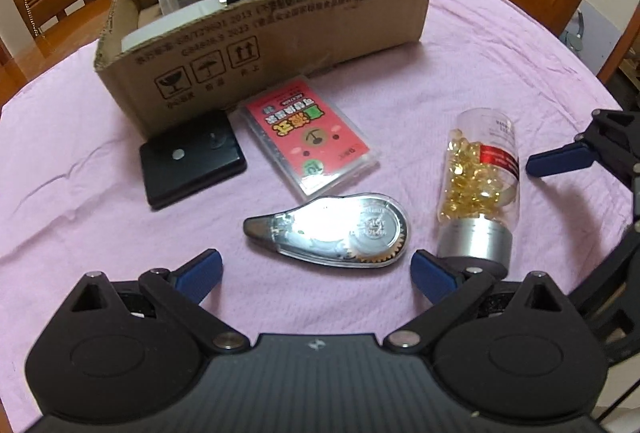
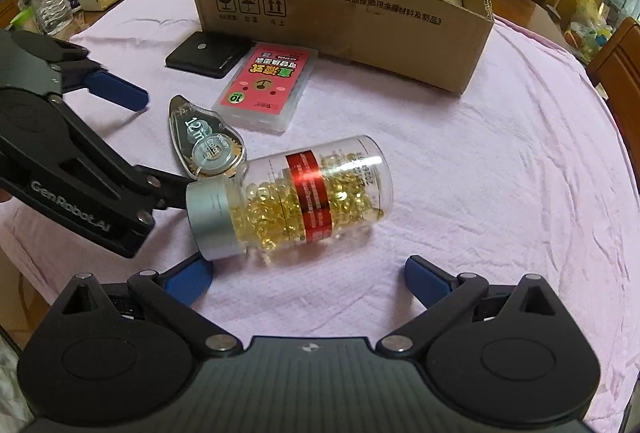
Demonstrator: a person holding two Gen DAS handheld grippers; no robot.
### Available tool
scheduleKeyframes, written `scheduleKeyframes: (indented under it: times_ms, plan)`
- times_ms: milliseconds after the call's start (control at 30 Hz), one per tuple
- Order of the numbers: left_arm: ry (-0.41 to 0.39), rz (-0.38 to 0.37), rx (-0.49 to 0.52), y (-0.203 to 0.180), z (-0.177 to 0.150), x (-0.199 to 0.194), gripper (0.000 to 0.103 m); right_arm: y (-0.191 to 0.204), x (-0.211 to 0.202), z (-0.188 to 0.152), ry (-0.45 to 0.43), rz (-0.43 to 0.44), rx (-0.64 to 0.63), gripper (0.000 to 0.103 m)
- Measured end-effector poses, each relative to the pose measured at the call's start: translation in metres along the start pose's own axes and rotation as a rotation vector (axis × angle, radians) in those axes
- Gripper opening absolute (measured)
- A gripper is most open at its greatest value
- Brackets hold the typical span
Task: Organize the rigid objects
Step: 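Grasp the gold capsule bottle with the right tool while the left tool grasps the tape roller, then carry the capsule bottle and tape roller into the box and open both tools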
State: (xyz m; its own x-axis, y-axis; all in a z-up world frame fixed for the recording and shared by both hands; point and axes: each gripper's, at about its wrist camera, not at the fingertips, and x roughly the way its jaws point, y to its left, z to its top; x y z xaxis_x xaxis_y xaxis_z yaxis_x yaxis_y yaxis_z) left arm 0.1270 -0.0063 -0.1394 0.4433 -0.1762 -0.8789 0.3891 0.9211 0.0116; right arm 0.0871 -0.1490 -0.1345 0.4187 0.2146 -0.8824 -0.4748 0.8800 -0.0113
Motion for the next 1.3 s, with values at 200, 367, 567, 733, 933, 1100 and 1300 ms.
scheduleKeyframes:
  times_ms: [200,367,567,733,933,1100,1300]
  plan:
    - [-0.032,0.015,-0.022,-0.003,0.004,0.004,0.101,-0.003,-0.001,-0.003,-0.015,0.008,-0.016,0.103]
    - [-0.062,0.004,-0.016,-0.006,0.004,0.003,0.091,-0.004,-0.001,-0.005,-0.034,0.019,-0.037,0.103]
    - [-0.050,0.031,-0.058,0.006,0.003,0.000,0.089,-0.007,-0.003,-0.008,-0.067,0.038,-0.066,0.103]
    - [-0.031,0.067,-0.126,0.029,-0.007,-0.006,0.089,-0.009,-0.001,-0.003,-0.048,0.037,-0.063,0.103]
    - [-0.027,0.077,-0.147,0.032,-0.010,-0.008,0.090,-0.012,0.004,0.007,-0.034,0.039,-0.065,0.103]
    - [-0.029,0.081,-0.150,0.030,-0.009,-0.007,0.092,-0.010,0.006,0.015,-0.027,0.045,-0.058,0.103]
    - [-0.031,0.081,-0.143,0.028,-0.008,-0.004,0.094,-0.005,0.007,0.026,-0.026,0.016,-0.066,0.103]
